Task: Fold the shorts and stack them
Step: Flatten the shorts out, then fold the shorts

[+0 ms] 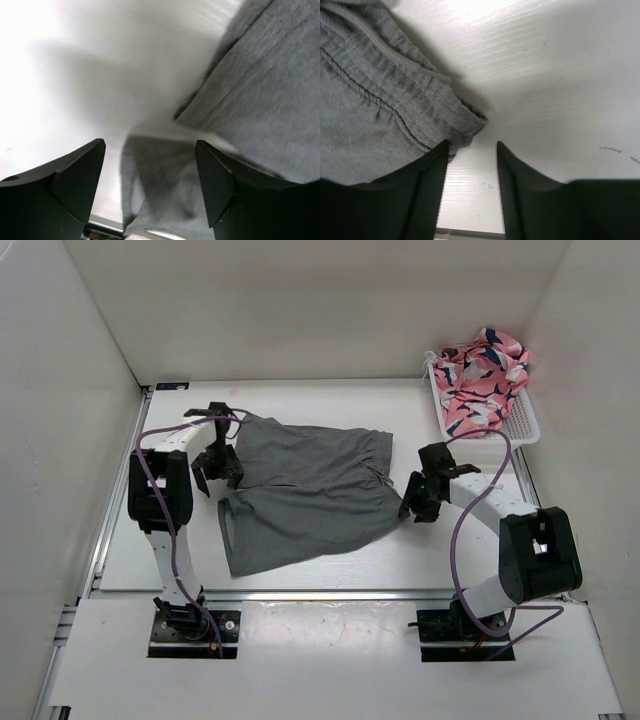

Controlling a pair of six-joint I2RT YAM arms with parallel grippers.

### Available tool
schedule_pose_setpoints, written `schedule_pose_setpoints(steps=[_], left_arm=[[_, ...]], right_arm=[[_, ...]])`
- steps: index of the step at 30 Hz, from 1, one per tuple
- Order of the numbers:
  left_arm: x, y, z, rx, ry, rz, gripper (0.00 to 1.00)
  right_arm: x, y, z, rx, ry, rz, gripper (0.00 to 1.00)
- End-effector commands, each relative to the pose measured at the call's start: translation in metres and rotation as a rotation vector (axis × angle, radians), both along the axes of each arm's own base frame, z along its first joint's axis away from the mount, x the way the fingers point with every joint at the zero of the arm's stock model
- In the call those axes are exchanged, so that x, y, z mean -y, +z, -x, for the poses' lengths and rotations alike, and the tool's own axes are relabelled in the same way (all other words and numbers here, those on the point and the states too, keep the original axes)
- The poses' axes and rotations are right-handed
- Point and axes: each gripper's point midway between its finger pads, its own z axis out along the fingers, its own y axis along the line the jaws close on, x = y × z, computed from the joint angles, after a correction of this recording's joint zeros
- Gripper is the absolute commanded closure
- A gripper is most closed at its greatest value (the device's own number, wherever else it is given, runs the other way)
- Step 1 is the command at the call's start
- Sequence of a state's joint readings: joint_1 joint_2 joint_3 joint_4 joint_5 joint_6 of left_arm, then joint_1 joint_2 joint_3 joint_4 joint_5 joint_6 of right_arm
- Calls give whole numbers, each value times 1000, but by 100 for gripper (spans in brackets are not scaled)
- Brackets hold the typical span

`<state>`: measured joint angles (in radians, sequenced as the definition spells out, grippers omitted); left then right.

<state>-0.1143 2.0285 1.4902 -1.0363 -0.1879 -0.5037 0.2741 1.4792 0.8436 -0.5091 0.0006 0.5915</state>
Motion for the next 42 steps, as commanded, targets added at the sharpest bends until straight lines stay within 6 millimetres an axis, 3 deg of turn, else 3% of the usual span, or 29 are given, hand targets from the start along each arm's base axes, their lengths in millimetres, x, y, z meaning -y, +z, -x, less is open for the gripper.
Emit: schedule_pose_setpoints(steps=[1,2,4,7,8,9,10,11,12,13,14,15,16,19,23,26,27,29,30,31,33,34,35,37,38,39,40,41,42], left_arm=[[-18,75,-20,200,29,-56,19],[-20,81,-18,208,31,-65,22],[-21,100,-14,258,33,-59,44],[-7,102,7,252,29,-16,72],[0,113,17,284,27,8,77],[1,100,38,241,54,25,79],[12,98,44,252,58,90,79],[20,106,55,297,57,139,75],[26,85,77,247,79,181,65],[47,83,79,272,57,282,55],[51,82,86,286,63,314,42],[54,67,100,247,72,322,17],[59,61,103,239,85,339,10],[62,52,97,250,82,351,3],[67,38,84,228,53,344,15],[70,19,74,188,21,332,19],[70,7,75,145,18,321,25],[71,3,69,134,10,318,37],[72,2,64,140,9,319,54],[72,-3,62,122,12,315,64],[76,0,47,138,-5,326,86],[78,-6,44,119,-18,330,90],[81,0,29,146,-22,335,90],[85,-1,16,151,-34,346,90],[86,-10,12,123,-29,340,90],[90,-1,-11,169,-47,347,90],[92,0,-20,173,-57,347,90],[92,-13,-23,127,-50,339,90],[95,2,-49,179,-67,337,90]], right_arm=[[4,17,-10,56,3,15,48],[6,20,-9,62,0,22,48],[6,22,-9,70,-1,20,48],[8,35,-11,107,-11,10,48],[9,37,-9,102,-24,-7,48],[7,40,-9,109,-21,-18,48],[12,44,-12,119,-42,-32,47],[13,42,-9,105,-54,-52,47],[8,47,-8,105,-47,-98,44],[10,46,-9,104,-59,-121,41],[8,45,-10,101,-47,-141,40],[4,47,-11,106,-38,-161,38],[2,41,-13,84,-37,-185,37],[-6,35,-18,61,-9,-221,36],[-16,25,-18,21,13,-273,36],[-17,20,-23,21,5,-277,36],[-20,16,-24,17,14,-276,36],[-18,11,-24,5,6,-260,38],[-21,8,-28,4,15,-260,40],[-22,8,-31,0,6,-263,41],[-24,1,-36,-18,8,-249,56],[-29,3,-42,-15,6,-255,65],[-28,1,-46,-19,-12,-247,83],[-28,-6,-57,-29,-39,-218,98],[-27,-7,-63,-30,-67,-212,100],[-25,-12,-68,-37,-85,-195,100],[-23,-13,-75,-29,-101,-178,100],[-20,-11,-92,-1,-122,-154,100],[-20,-9,-101,13,-126,-146,100]])
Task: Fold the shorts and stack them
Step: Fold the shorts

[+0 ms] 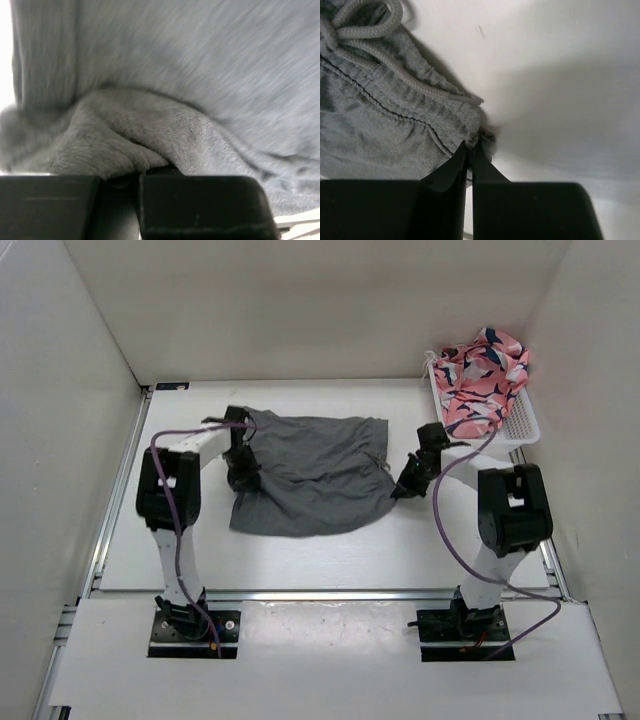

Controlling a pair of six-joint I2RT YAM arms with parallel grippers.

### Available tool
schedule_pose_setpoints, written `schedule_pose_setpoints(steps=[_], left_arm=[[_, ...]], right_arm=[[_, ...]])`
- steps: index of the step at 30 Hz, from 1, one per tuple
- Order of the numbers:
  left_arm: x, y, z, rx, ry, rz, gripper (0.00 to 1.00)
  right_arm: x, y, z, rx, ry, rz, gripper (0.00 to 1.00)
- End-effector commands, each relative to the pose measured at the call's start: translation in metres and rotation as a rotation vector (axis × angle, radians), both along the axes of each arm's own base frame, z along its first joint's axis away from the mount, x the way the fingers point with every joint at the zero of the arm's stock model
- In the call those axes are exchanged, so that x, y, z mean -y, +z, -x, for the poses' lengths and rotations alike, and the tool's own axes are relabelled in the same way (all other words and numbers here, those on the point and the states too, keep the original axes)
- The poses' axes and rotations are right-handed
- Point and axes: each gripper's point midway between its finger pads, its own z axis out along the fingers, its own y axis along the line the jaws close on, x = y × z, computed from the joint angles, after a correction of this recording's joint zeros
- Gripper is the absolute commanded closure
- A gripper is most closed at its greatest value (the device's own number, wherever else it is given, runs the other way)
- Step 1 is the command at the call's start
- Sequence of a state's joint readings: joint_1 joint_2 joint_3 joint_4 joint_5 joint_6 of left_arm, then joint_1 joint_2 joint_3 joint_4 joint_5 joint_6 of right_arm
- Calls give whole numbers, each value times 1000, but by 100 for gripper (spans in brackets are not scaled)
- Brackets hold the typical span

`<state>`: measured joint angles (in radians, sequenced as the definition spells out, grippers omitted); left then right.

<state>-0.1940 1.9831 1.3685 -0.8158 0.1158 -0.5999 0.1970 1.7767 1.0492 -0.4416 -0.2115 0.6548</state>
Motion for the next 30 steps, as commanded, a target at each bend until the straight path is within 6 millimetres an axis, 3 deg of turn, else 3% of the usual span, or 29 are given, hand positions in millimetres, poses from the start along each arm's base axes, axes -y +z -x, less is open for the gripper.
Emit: schedule_pose_setpoints(steps=[1,2,3,5,6,9,10,12,13,14,15,16,18,24,26,27,30], left_arm=[[10,13,-53,95,-50,2,90],[6,2,-60,71,-54,-30,90],[6,18,-78,100,-59,-43,90],[-4,19,-94,102,-53,-92,90],[-9,37,-106,128,-62,-105,90],[-23,64,-114,163,-58,-157,90],[-26,74,-115,186,-62,-169,90],[-36,91,-101,199,-45,-181,90],[-44,95,-94,196,-32,-183,90],[-43,98,-87,199,-34,-170,90],[-48,116,-84,251,-17,-155,90],[-53,103,-69,211,0,-144,90],[-54,111,-58,234,5,-116,90],[-69,88,-29,153,30,-126,90],[-71,85,-27,142,36,-116,74],[-74,85,-27,141,46,-108,57],[-82,86,-23,132,67,-109,36]], right_arm=[[9,7,-49,91,-86,75,100],[4,11,-67,117,-83,81,100],[4,10,-70,99,-94,91,100],[4,13,-88,114,-103,107,100],[4,17,-89,108,-113,105,100],[4,28,-92,142,-116,119,100],[-2,41,-92,176,-107,118,100],[-8,44,-81,175,-86,125,95],[-12,55,-81,206,-79,129,75],[-11,56,-78,206,-79,129,64],[-14,58,-74,215,-71,139,54],[-18,61,-67,216,-59,138,43],[-18,65,-65,231,-59,152,40],[-14,60,-48,220,-22,179,35],[-11,56,-41,210,-11,188,33],[-10,53,-38,201,-10,190,31],[-7,49,-29,191,2,198,30]])
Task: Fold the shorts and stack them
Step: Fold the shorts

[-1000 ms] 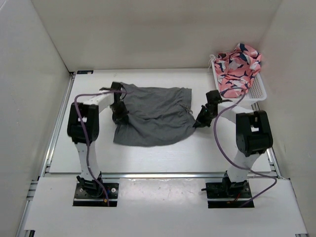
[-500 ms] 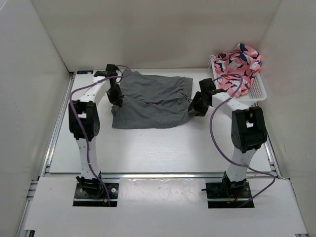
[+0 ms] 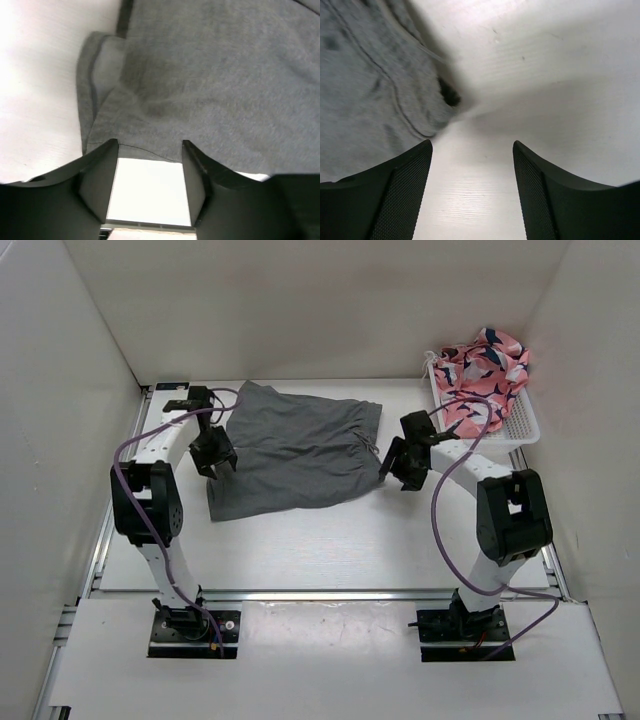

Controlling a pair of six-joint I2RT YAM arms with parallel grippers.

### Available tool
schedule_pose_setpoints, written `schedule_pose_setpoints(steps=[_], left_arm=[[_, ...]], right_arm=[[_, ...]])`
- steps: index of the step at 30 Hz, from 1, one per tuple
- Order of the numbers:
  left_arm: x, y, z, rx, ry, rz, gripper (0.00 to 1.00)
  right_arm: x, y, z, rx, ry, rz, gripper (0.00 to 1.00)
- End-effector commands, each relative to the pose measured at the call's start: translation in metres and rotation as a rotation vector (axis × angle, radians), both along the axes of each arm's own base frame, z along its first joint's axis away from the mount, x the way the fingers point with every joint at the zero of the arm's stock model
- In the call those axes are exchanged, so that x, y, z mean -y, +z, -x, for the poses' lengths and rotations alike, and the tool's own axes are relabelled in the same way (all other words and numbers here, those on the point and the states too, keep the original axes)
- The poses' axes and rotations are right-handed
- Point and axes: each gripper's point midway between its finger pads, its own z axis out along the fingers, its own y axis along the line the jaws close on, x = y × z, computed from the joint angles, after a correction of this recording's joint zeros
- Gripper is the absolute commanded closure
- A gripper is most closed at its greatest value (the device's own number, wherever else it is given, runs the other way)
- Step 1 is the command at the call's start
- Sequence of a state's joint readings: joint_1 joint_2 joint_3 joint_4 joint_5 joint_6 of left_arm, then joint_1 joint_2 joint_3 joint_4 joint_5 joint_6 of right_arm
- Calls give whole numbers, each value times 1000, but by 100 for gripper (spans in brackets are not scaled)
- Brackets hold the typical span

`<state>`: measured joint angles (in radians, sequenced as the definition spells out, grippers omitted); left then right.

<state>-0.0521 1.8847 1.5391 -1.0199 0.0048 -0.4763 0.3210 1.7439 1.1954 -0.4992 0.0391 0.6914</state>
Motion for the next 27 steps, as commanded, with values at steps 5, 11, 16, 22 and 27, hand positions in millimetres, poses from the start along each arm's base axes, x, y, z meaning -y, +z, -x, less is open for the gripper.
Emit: schedule_pose_setpoints(steps=[5,11,16,22,27], left_arm=[[-27,18,27,39,101,-11,44],[-20,-5,69,33,213,71,29],[-19,-41,81,-23,250,107,17],[-24,-48,57,-4,246,87,33],[-22,-58,51,-33,227,82,90]], right_arm=[[12,1,22,-2,19,32,29],[10,-8,41,-43,38,-17,23],[-9,-10,45,-49,40,-179,23],[-30,-9,40,-35,36,-325,23],[-39,-9,22,-17,13,-370,25]])
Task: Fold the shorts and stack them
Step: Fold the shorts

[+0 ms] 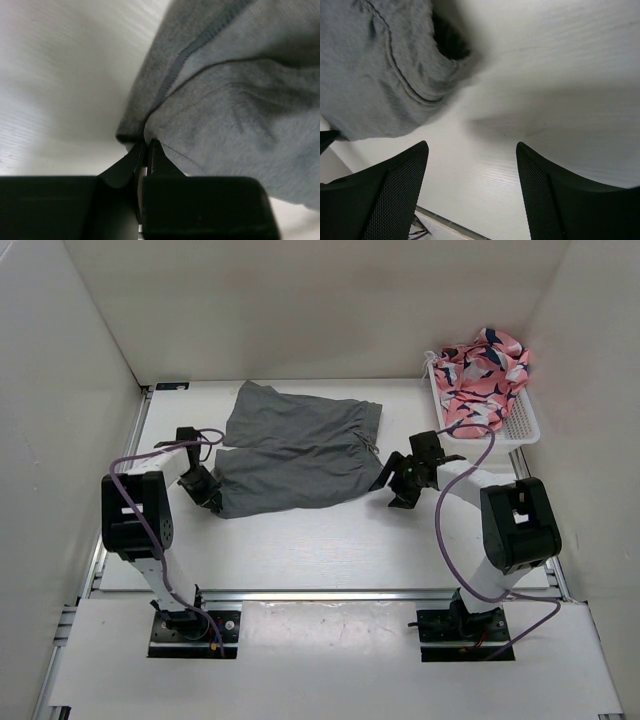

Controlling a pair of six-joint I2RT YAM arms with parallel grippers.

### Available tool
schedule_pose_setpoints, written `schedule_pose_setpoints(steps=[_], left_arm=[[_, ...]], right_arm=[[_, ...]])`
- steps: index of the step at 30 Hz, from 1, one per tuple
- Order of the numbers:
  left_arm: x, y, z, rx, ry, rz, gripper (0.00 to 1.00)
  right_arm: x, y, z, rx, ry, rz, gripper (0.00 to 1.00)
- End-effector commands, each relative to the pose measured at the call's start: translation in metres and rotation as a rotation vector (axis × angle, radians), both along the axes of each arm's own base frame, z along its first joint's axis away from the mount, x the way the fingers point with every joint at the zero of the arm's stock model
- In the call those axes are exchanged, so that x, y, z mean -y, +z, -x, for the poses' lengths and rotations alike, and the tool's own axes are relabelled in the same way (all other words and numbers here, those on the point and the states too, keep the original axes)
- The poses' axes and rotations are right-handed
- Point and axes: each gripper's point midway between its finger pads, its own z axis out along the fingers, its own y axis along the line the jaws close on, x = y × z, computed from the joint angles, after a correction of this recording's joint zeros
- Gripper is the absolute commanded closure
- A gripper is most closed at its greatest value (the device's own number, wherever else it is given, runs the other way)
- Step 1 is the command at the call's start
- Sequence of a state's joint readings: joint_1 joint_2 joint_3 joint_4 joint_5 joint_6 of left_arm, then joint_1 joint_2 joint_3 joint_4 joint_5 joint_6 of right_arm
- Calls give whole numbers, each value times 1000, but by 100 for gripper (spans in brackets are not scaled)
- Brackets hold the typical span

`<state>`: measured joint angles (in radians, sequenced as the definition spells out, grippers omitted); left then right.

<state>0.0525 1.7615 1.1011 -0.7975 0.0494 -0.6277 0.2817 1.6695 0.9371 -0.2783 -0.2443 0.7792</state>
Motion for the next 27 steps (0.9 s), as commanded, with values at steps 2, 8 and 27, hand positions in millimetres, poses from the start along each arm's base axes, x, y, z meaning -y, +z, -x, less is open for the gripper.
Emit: schedule_pose_setpoints(steps=[2,8,27], left_arm=[[4,10,-18,64,-23,1,90],[10,35,-26,143,-41,35,90],[24,98,8,240,-119,48,90]], right_arm=[[-17,8,-30,54,-24,-83,28],[-17,-3,-67,60,-43,0,96],[17,69,-10,185,44,105,60]])
